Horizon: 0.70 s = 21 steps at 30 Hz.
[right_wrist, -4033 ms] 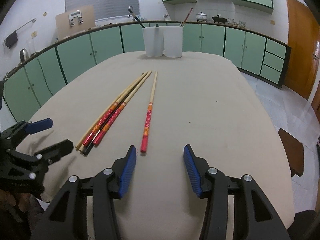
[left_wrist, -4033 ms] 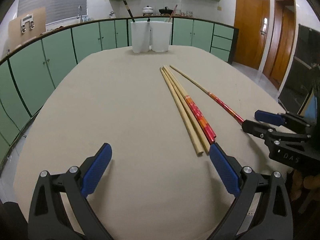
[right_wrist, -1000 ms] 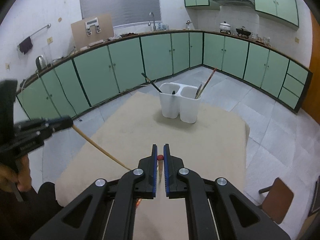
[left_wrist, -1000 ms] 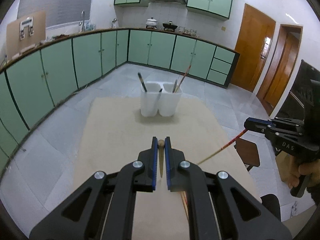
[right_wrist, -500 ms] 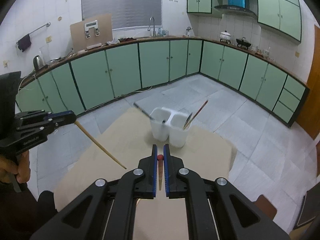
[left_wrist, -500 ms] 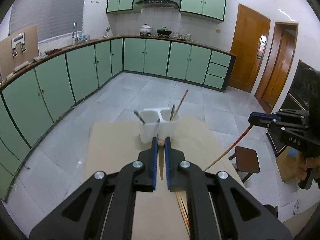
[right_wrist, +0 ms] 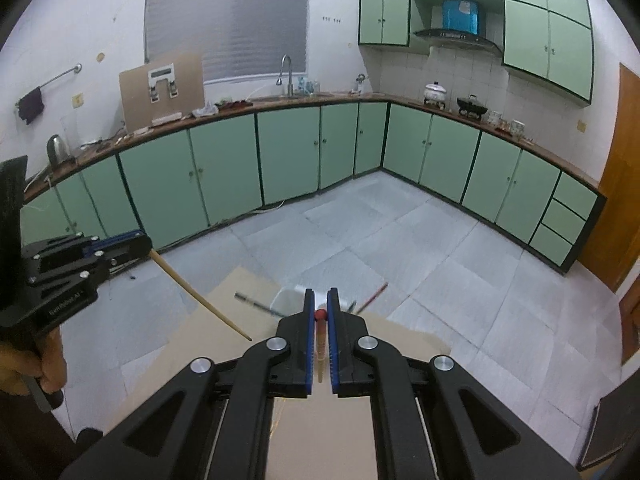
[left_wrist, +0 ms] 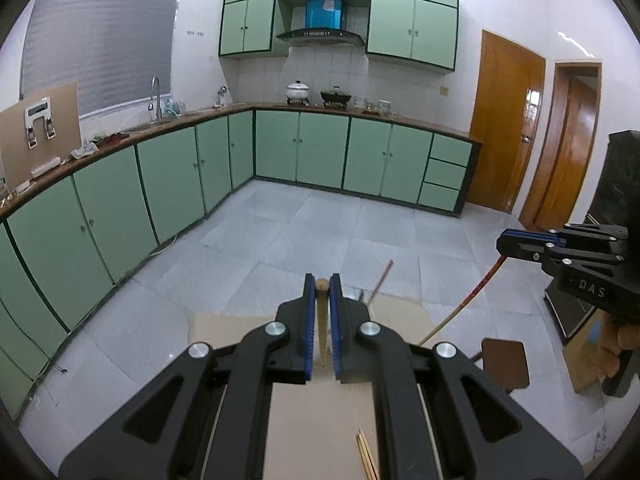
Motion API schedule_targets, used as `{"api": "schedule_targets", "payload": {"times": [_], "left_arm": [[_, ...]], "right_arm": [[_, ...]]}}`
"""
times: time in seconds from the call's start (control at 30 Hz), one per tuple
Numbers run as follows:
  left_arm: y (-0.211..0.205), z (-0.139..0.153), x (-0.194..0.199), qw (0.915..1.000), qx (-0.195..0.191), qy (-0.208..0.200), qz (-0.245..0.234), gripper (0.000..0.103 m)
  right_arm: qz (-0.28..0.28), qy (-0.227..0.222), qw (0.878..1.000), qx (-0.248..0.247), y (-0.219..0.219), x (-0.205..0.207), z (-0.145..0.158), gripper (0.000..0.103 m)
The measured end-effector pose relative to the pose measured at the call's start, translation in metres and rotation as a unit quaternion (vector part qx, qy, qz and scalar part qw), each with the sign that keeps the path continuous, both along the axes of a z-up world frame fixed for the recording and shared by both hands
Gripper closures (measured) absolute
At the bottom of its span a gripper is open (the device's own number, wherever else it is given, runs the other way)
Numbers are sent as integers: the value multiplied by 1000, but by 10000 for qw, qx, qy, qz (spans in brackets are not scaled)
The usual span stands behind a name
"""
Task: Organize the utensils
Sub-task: 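Carry both chopsticks to the white holder and lower them into it, then open both tools to release the chopsticks into the holder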
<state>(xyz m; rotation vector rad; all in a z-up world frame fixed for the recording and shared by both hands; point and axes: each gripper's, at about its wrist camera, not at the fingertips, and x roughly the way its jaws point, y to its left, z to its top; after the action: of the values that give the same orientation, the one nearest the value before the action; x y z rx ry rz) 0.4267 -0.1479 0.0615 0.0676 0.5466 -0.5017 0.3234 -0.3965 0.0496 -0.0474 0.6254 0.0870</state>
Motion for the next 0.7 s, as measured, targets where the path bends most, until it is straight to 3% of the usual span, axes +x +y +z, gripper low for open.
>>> {"api": "schedule_targets", "payload": {"times": [0.33, 0.7], "left_arm": [[-25, -8, 63, 9999, -101, -31, 137, 97], [-38, -92, 127, 9990, -64, 406, 195, 97]], "right_arm": [[-178, -122, 9997, 103, -9, 63, -6, 97], [-537, 81, 9967, 596, -43, 135, -76, 97]]}}
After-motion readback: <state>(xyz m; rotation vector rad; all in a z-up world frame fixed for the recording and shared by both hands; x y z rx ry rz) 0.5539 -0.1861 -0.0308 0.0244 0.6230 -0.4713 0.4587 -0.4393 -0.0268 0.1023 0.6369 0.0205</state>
